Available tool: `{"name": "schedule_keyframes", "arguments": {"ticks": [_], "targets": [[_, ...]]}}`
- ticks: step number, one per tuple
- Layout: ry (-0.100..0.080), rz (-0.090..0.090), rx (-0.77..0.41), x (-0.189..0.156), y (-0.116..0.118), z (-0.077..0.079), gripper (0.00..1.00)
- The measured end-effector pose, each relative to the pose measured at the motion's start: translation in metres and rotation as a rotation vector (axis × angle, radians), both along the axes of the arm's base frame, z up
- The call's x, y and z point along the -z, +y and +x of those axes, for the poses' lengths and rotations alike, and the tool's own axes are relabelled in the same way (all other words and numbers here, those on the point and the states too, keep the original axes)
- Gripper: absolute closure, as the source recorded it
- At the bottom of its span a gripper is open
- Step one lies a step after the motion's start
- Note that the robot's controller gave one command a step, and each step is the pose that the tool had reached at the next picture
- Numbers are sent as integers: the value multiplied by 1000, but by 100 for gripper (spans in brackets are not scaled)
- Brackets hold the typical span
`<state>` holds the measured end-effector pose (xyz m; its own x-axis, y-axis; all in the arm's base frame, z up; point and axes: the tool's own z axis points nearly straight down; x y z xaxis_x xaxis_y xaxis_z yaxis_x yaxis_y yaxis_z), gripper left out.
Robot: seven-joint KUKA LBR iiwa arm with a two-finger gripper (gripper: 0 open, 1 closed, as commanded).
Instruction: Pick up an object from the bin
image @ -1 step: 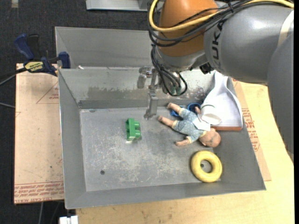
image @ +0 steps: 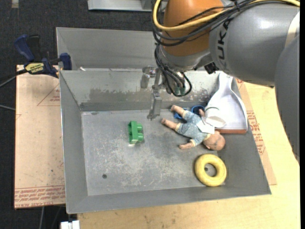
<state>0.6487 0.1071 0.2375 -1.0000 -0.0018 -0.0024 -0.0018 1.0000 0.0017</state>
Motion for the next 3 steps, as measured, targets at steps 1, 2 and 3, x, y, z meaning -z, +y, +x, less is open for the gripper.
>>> {"name": "schedule_keyframes", "arguments": {"ticks": [1,2,3], "targets": [[-6,0,-38,41,1,-7,0],[-5,0,-203,103,24,-14,0],[-1,2,-333,138,7,-20,0]]}}
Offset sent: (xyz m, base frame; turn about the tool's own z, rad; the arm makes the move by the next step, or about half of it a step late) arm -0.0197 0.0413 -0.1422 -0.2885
